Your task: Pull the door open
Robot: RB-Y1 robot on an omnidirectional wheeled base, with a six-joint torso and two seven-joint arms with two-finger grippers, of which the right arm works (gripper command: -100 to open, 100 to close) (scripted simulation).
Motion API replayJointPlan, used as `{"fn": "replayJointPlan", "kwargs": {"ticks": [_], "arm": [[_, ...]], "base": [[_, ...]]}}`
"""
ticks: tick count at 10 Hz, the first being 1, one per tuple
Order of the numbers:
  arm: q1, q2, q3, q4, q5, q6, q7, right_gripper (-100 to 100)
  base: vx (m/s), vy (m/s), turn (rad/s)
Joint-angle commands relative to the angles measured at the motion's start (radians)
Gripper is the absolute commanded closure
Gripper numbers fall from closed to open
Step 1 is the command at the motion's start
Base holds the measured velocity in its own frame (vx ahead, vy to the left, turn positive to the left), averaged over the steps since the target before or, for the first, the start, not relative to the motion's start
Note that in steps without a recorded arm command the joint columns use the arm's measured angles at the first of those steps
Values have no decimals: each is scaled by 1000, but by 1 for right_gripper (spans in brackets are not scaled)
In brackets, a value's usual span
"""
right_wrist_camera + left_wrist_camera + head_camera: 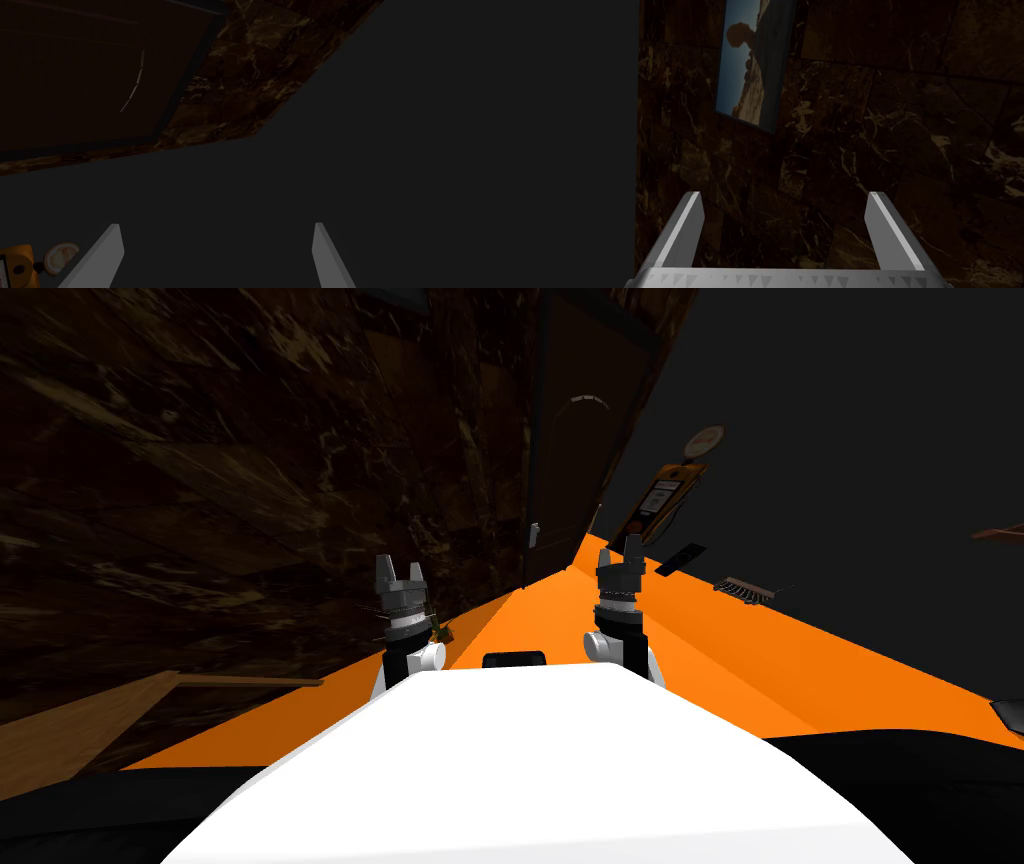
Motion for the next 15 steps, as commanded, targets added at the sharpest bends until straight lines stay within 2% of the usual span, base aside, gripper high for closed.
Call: {"fn": "replayJointPlan", "kwargs": {"ticks": [1, 7, 15], "arm": [[-10, -15, 0, 30, 18, -1, 23, -100], [-53, -65, -1, 157, 93, -4, 121, -100], [-102, -110, -2, 301, 179, -8, 233, -100]], "base": [[78, -34, 52], [165, -56, 58], [123, -54, 50]]}}
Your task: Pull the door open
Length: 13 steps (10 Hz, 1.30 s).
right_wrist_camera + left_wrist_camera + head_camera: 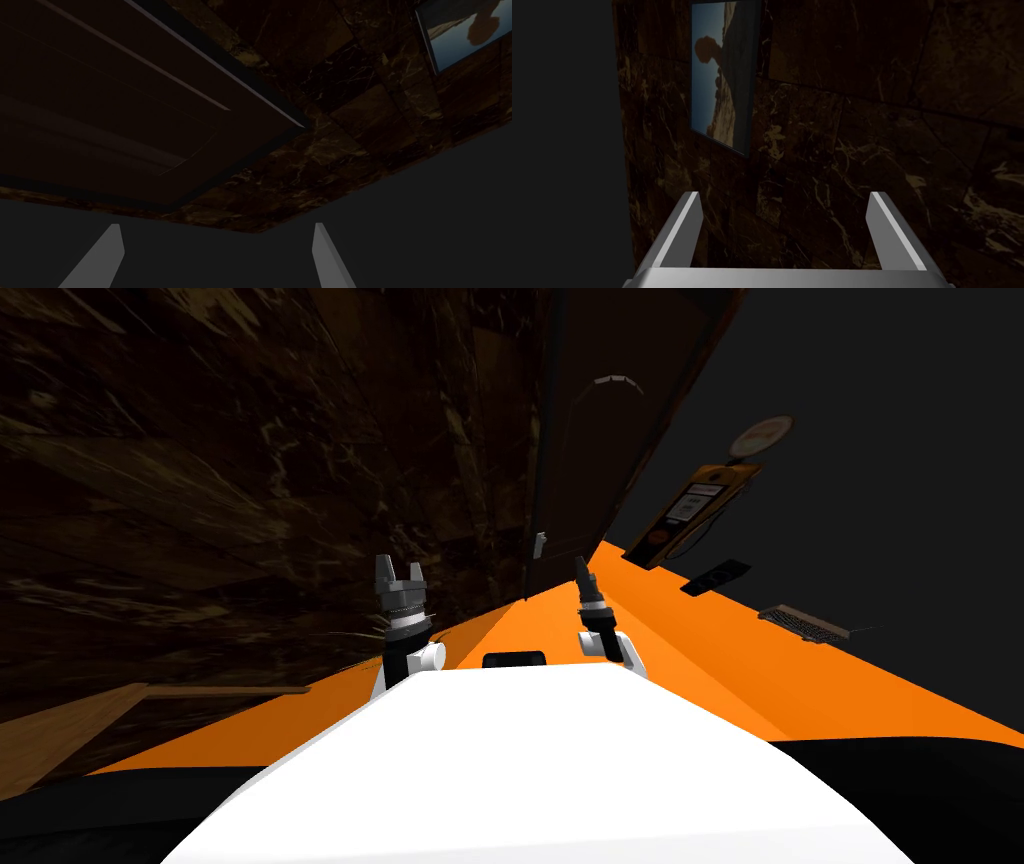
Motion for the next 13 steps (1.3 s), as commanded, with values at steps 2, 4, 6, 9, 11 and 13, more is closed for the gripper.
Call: {"fn": "replayJointPlan", "kwargs": {"ticks": [2, 4, 6, 9, 11, 13], "arm": [[-22, -15, 1, 59, 36, 0, 48, -100], [-38, -28, 0, 108, 65, -1, 86, -100], [-50, -36, 0, 141, 85, -2, 111, -100], [-66, -49, 0, 191, 114, -3, 150, -100], [-78, -57, 0, 224, 134, -4, 175, -100], [-94, -69, -1, 273, 163, -5, 213, -100]], "base": [[136, -55, 66], [113, -75, 56], [135, -68, 49], [92, -50, 42], [82, -54, 50], [109, -66, 58]]}}
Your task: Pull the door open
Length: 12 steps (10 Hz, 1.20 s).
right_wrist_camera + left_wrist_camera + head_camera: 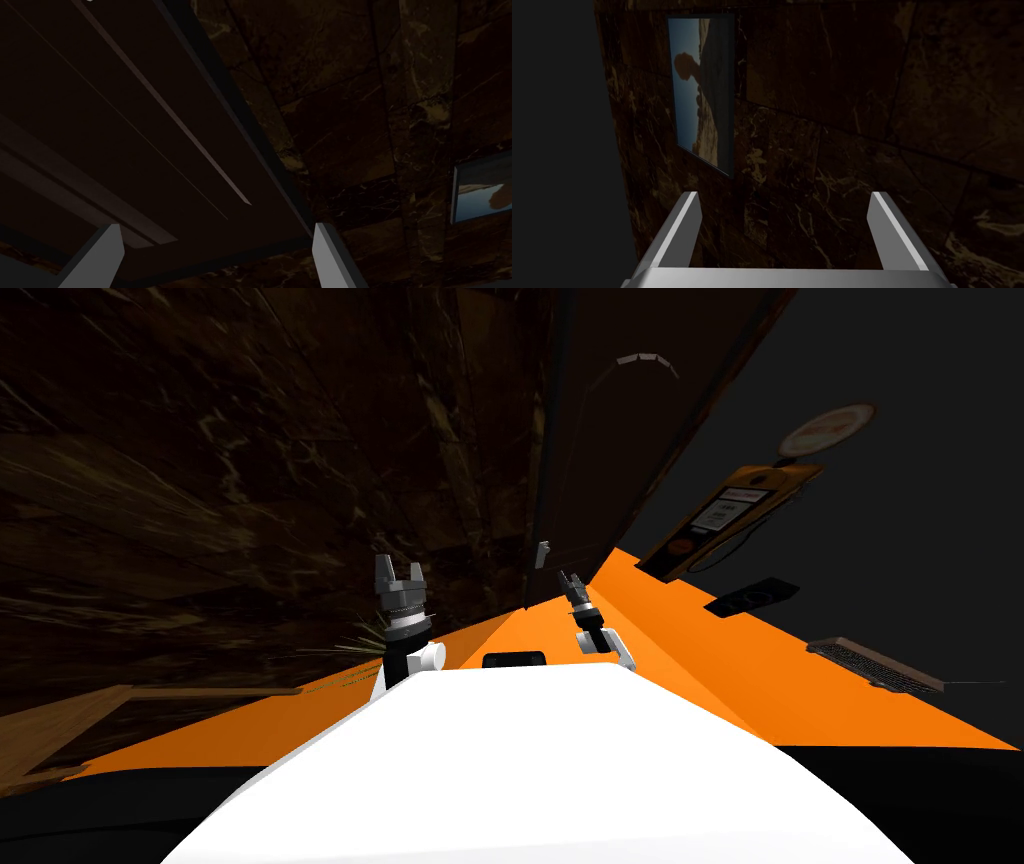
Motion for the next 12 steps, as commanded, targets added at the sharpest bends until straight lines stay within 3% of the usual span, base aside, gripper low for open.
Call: {"fn": "replayJointPlan", "kwargs": {"ticks": [1, 6, 12], "arm": [[-8, -6, 1, 31, 21, -1, 30, -100], [-49, -34, 1, 153, 94, -4, 125, -100], [-88, -59, 0, 268, 162, -7, 213, -100]], "base": [[128, -83, 57], [144, -78, 60], [117, -80, 53]]}}
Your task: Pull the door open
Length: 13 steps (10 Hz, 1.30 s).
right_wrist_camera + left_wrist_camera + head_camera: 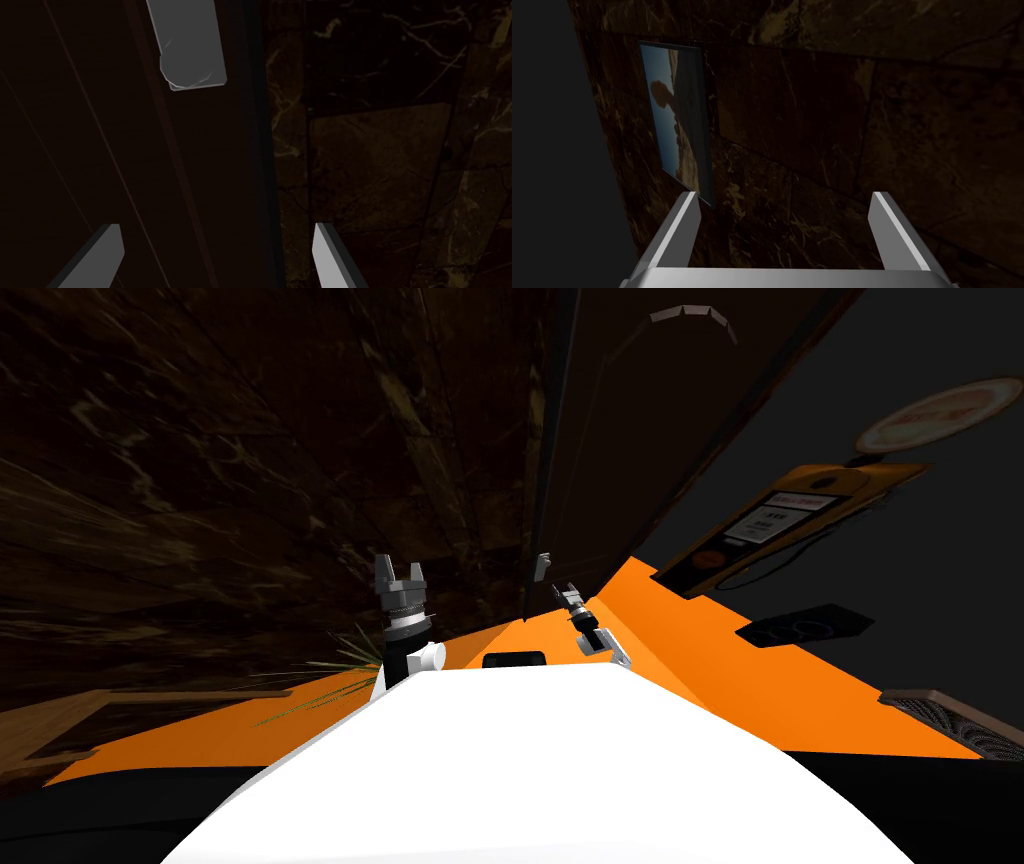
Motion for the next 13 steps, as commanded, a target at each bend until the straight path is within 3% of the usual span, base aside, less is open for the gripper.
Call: {"fn": "replayJointPlan", "kwargs": {"ticks": [1, 5, 6, 13], "arm": [[-16, -8, 1, 34, 21, 4, 27, -100], [-39, -22, 1, 103, 61, 2, 80, -100], [-35, -18, 1, 93, 56, 2, 73, -100], [-144, 73, -137, 196, 46, 49, 180, -100]], "base": [[150, -73, 54], [129, -74, 47], [54, -26, 10], [30, -23, 225]]}}
